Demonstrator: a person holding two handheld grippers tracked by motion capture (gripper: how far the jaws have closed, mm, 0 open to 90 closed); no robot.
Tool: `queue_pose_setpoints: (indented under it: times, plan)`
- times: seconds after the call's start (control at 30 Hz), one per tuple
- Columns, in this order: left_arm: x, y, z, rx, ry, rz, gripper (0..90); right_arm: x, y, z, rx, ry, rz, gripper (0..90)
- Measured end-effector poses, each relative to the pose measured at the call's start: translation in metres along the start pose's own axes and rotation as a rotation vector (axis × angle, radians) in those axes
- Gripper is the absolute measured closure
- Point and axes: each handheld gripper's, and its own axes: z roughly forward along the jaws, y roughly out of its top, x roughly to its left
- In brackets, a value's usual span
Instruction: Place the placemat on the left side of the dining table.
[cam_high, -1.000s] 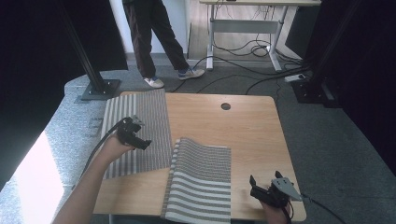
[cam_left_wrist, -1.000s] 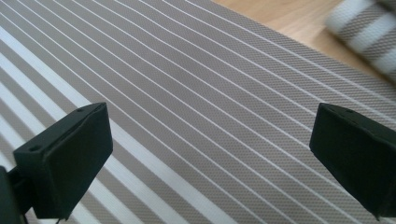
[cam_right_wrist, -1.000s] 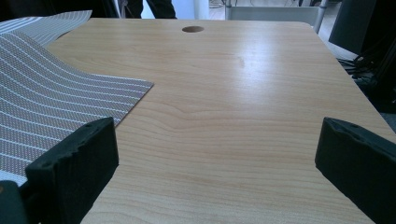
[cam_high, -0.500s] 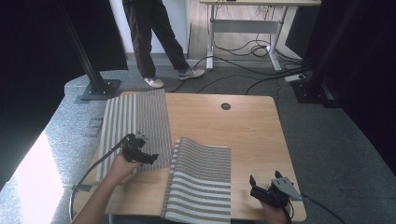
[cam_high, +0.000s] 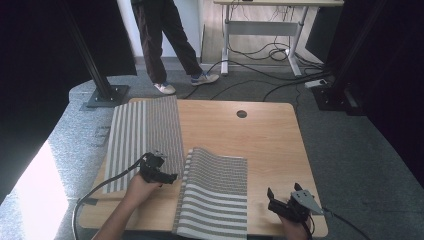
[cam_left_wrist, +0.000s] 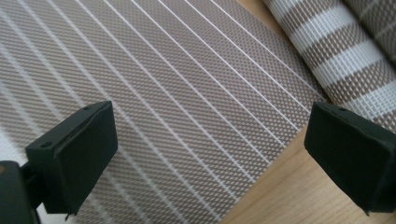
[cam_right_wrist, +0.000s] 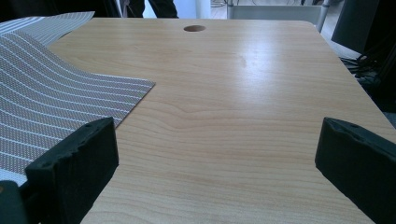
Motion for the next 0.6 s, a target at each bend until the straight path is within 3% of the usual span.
queue_pose_setpoints:
  times: [0.3, 0.47, 0.6]
  plan:
    - [0.000, -0.004, 0.003, -0.012, 0.023, 0.034, 8.5, 0.000, 0.000, 0.000, 0.001, 0.003, 0.000, 0.0]
    - [0.010, -0.013, -0.005, -0.083, 0.048, 0.005, 38.7, 0.000, 0.000, 0.000, 0.001, 0.003, -0.001, 0.0]
    - [0.011, -0.016, -0.011, -0.064, 0.059, 0.026, 54.1, 0.000, 0.000, 0.000, 0.002, 0.003, 0.000, 0.0]
